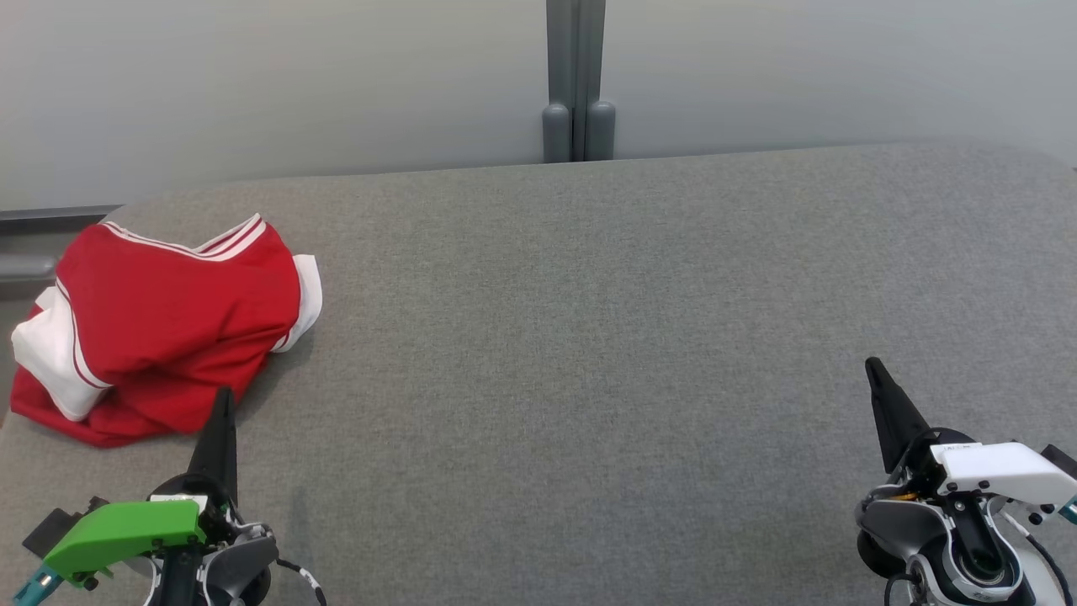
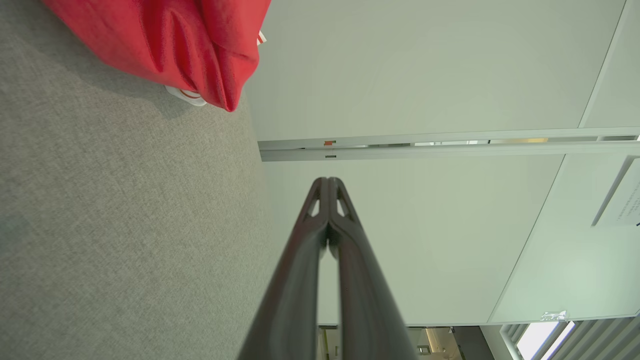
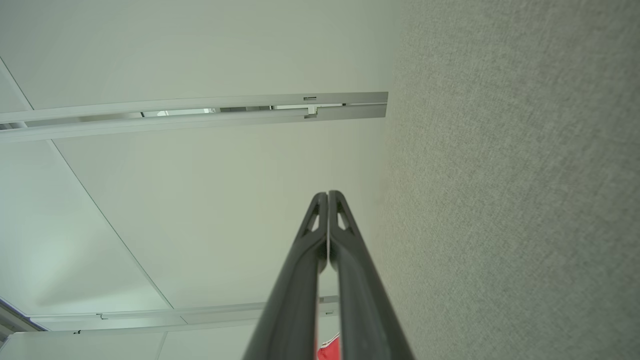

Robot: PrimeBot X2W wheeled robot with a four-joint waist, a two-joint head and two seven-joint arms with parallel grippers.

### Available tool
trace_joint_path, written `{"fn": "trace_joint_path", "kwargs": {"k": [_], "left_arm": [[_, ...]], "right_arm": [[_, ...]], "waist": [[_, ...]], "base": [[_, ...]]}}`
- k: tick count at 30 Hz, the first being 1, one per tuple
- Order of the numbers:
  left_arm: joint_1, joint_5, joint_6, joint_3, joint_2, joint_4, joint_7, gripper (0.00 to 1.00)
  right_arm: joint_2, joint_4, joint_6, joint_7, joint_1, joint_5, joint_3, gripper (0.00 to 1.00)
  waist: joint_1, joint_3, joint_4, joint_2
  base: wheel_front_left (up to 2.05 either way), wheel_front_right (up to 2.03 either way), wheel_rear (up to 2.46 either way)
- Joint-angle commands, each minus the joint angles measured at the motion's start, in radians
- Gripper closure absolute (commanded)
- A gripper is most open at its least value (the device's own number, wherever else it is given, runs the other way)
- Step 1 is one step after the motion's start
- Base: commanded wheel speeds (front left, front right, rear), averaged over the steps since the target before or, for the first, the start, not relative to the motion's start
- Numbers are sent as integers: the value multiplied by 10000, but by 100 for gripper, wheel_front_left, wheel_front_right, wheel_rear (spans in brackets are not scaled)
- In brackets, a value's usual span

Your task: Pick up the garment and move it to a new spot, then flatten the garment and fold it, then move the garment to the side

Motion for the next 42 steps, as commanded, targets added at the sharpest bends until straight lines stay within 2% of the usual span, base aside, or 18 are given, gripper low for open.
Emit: {"fn": "trace_joint_path", "kwargs": {"k": [1, 7, 8, 21, 29, 42], "left_arm": [[-122, -2, -44, 12, 55, -12, 22, 100], [-122, -1, -42, 12, 55, -12, 22, 100], [11, 2, 2, -5, -6, 27, -5, 0], [263, 423, 79, -282, -52, 358, -467, 0], [257, 1552, 302, -463, -41, 249, -836, 0], [265, 4608, 689, -971, -6, 100, -1376, 0]], "right_arm": [[-22, -48, 4, 22, -60, 67, -7, 100], [-22, -48, 4, 22, -60, 67, -7, 100], [6, 34, 2, -5, 11, -5, 3, 0], [74, 339, -1, -460, 237, -291, 256, 0], [62, 396, -1, -828, 162, -1921, 263, 0], [45, 208, 0, -1364, 153, -5032, 384, 0]], "waist": [[0, 0, 0, 0], [0, 0, 0, 0], [0, 0, 0, 0], [0, -1, -2, 0], [0, 9, 9, 0], [0, 35, 73, 0]], "base": [[0, 0, 0], [0, 0, 0], [0, 0, 0], [0, 0, 0], [0, 0, 0], [0, 0, 0]]}}
